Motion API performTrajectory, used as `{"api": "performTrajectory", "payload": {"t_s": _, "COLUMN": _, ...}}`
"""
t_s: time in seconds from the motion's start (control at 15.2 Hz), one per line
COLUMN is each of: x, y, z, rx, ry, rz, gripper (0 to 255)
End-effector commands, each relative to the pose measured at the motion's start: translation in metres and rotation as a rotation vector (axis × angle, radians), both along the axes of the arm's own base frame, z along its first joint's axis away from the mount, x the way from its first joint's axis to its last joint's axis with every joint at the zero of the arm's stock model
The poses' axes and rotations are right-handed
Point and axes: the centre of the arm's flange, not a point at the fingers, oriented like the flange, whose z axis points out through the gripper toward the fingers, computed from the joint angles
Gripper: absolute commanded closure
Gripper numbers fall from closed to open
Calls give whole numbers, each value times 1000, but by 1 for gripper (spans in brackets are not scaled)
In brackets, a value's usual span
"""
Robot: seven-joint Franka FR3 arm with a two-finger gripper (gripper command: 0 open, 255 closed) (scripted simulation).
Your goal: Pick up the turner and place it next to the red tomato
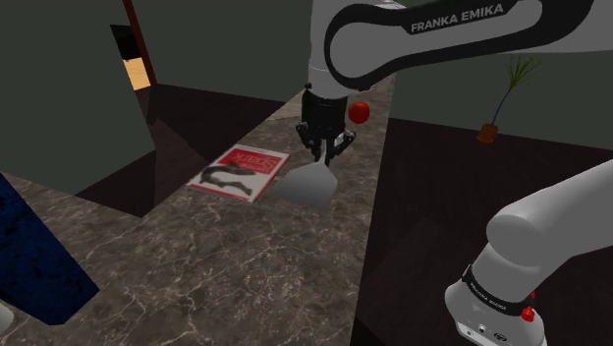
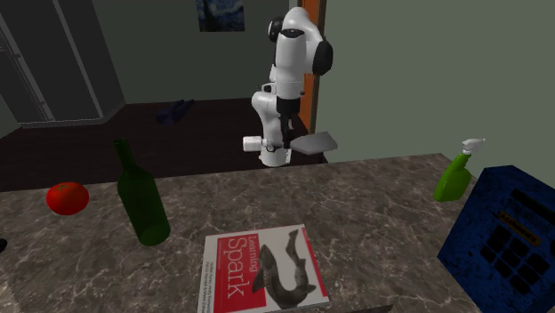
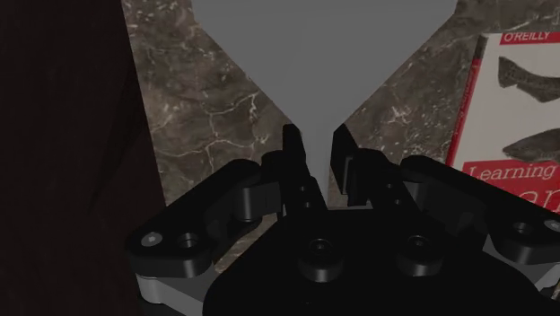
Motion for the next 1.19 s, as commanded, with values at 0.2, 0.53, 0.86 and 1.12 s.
{"api": "performTrajectory", "payload": {"t_s": 0.2, "x": 19, "y": -63, "z": 1, "rx": 0, "ry": 0, "rz": 1, "gripper": 255}}
{"api": "performTrajectory", "payload": {"t_s": 0.53, "x": 38, "y": -126, "z": 1, "rx": 0, "ry": 0, "rz": 1, "gripper": 255}}
{"api": "performTrajectory", "payload": {"t_s": 0.86, "x": 57, "y": -190, "z": 1, "rx": 0, "ry": 0, "rz": 1, "gripper": 255}}
{"api": "performTrajectory", "payload": {"t_s": 1.12, "x": 72, "y": -240, "z": 1, "rx": 0, "ry": 0, "rz": 1, "gripper": 255}}
